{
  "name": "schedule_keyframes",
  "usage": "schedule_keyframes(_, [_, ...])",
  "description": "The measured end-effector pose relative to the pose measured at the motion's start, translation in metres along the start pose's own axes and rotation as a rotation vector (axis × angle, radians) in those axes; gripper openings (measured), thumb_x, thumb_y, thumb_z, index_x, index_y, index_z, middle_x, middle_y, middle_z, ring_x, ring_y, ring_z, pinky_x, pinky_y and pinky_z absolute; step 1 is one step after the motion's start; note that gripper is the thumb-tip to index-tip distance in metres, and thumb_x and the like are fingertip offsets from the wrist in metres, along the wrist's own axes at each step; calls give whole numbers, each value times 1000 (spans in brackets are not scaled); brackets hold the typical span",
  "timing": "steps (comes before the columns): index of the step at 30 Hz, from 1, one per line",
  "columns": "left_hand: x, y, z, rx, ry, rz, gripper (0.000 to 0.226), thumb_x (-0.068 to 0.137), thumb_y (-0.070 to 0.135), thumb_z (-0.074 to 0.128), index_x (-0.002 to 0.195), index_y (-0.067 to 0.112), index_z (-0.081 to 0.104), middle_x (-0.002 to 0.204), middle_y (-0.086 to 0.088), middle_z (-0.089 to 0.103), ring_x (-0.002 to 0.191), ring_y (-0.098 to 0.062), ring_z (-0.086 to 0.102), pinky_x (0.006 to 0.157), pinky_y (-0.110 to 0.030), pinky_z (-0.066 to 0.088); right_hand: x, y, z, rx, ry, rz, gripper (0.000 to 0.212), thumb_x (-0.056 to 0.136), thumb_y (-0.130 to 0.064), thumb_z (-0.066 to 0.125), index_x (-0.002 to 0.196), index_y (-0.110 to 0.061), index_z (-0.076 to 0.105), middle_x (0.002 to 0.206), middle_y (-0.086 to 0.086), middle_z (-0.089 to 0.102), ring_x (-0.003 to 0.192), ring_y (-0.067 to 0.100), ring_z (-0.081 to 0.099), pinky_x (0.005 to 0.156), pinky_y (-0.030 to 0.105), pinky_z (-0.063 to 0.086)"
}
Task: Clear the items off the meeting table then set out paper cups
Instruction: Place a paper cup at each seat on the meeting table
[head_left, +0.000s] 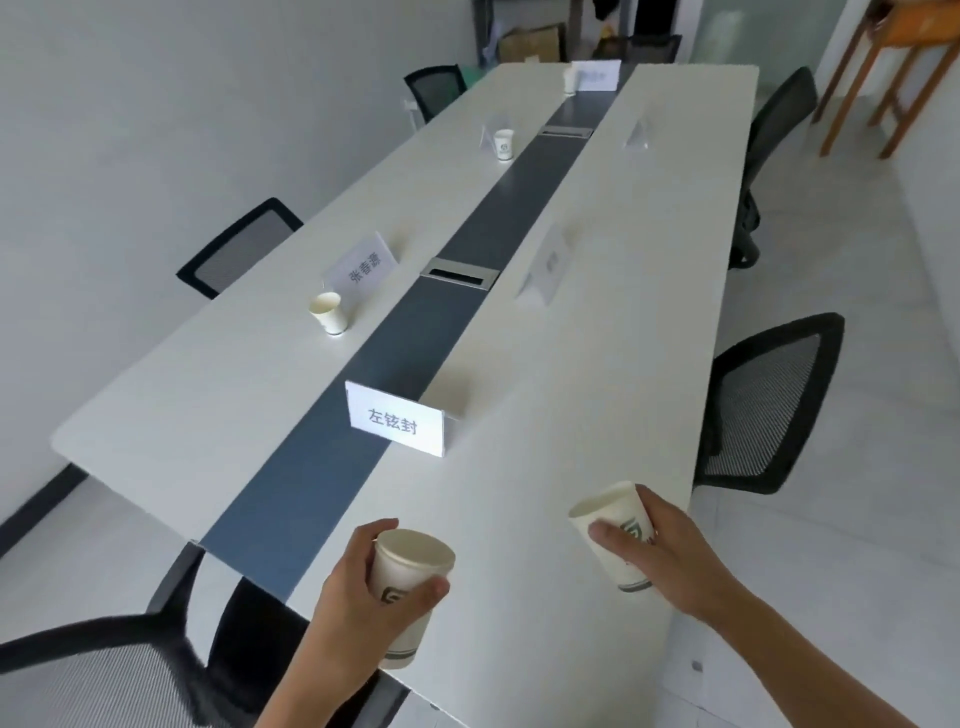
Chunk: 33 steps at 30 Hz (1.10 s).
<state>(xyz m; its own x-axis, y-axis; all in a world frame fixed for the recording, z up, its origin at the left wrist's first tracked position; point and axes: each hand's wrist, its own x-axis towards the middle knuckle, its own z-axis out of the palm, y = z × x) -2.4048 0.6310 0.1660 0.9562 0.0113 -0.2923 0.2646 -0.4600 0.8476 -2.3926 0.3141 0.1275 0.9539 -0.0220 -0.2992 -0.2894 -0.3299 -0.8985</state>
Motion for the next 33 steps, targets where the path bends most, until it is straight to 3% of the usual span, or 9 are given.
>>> schedule_keyframes(3, [29, -6, -10, -9, 6, -43, 68, 67, 33, 87, 123, 35, 49, 104, 4, 69, 89, -9, 68, 72, -20, 52, 60, -6, 25, -2, 22, 34, 51, 55, -78, 68, 87, -38, 62, 80, -11, 71, 67, 4, 67, 68, 34, 55])
schedule_keyframes(6, [62, -12, -18, -25, 10, -76, 67, 67, 33, 87, 121, 37, 48, 103, 4, 69, 88, -9, 69, 71, -20, 53, 121, -10, 52, -26, 29, 68, 46, 55, -67, 75, 90, -41, 60, 84, -17, 71, 75, 2, 67, 72, 34, 56])
schedule_keyframes(9, [94, -23, -23, -44, -9, -116, 65, 67, 34, 87, 119, 40, 47, 102, 6, 69, 87, -6, 68, 72, -22, 53, 181, -11, 77, -73, 10, 56, 61, 54, -51, 83, 107, -36, 57, 96, -14, 68, 92, 10, 65, 78, 30, 52])
schedule_keyframes(13, [123, -36, -31, -33, -34, -172, 62, 66, 39, 86, 112, 46, 46, 100, 7, 69, 86, -2, 67, 69, -17, 52, 249, -3, 107, -141, 56, 41, 71, 61, -31, 86, 122, -26, 48, 106, -7, 62, 95, 18, 58, 75, 27, 43])
schedule_keyframes(17, [137, -51, -41, -33, -21, -244, 76, 51, 56, 80, 118, 42, 47, 102, 5, 69, 88, -5, 68, 74, -22, 54, 276, 16, 128, -208, 73, 80, 72, 62, -29, 84, 122, -30, 43, 105, -6, 60, 96, 22, 58, 77, 32, 47])
schedule_keyframes(21, [151, -59, -38, -34, -25, -268, 81, 49, 60, 78, 120, 40, 46, 102, 5, 69, 89, -8, 68, 78, -26, 56, 282, 24, 131, -230, 76, 97, 73, 59, -35, 82, 118, -38, 39, 104, -9, 60, 95, 22, 60, 74, 33, 49])
schedule_keyframes(27, [168, -36, -14, -24, -111, -207, 80, 50, 60, 80, 119, 45, 43, 104, 12, 66, 91, -2, 65, 73, -21, 54, 267, 16, 117, -304, -26, 106, 103, 65, -31, 85, 149, -27, 24, 136, -1, 50, 123, 16, 50, 97, 35, 44])
schedule_keyframes(30, [170, -15, -2, 4, -155, -134, 73, 49, 57, 82, 112, 40, 48, 99, 16, 67, 89, -1, 65, 71, -21, 55, 237, 7, 93, -324, 40, 48, 75, 75, -32, 79, 140, -22, 43, 131, -4, 55, 117, 13, 56, 94, 31, 45])
schedule_keyframes(33, [164, 9, 14, 49, -246, -42, 71, 51, 53, 84, 111, 41, 49, 100, 25, 63, 91, 0, 63, 68, -19, 55, 192, -6, 64, -172, 92, 60, 25, 77, -29, 76, 100, -26, 68, 92, -12, 72, 87, 4, 66, 78, 24, 49])
